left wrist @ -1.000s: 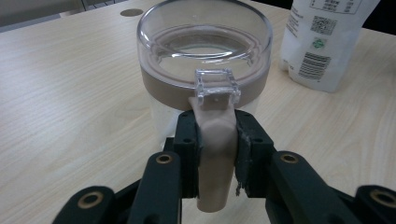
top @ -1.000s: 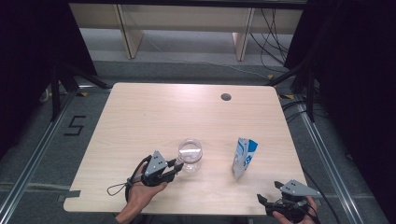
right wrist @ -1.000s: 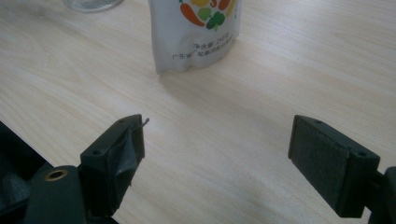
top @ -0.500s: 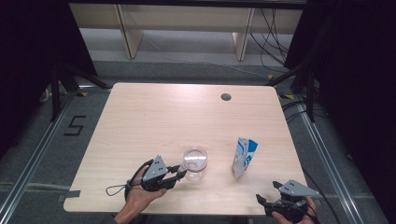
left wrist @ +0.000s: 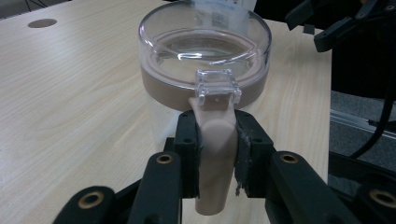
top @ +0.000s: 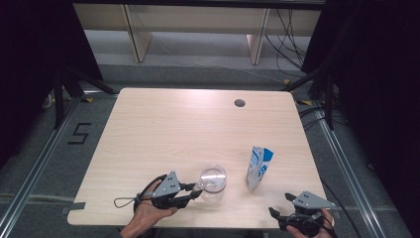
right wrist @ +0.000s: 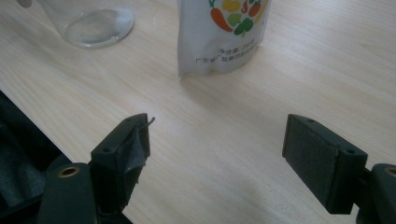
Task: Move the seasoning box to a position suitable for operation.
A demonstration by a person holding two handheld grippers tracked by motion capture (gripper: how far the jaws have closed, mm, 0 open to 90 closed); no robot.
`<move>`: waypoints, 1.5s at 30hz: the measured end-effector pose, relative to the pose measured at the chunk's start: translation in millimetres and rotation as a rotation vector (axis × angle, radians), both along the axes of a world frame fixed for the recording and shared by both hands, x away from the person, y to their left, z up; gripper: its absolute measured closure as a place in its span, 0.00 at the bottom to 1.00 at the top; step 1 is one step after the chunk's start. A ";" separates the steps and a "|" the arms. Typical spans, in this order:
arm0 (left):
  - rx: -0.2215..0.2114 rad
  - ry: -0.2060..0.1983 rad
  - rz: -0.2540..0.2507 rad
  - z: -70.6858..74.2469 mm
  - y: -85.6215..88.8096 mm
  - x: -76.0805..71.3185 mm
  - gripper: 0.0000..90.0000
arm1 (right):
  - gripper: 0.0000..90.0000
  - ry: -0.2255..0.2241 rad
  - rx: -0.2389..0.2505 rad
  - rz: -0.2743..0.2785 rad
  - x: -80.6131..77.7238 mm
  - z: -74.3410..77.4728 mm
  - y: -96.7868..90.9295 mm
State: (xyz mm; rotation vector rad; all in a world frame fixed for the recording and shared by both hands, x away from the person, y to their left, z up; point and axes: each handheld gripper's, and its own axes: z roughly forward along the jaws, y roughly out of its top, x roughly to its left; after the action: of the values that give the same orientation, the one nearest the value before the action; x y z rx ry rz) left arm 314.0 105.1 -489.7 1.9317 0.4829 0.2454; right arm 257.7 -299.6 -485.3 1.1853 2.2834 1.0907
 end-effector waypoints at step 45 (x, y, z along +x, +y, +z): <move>0.013 0.104 0.141 6.4 15.4 4.3 0.43 | 0.43 -0.049 0.013 0.185 -1.0 1.9 17.5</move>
State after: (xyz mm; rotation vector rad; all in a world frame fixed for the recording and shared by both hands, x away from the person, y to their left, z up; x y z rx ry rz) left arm 318.4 120.5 -483.3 1.9316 0.6896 0.2402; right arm 256.7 -282.1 -483.4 0.9559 2.3891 1.1866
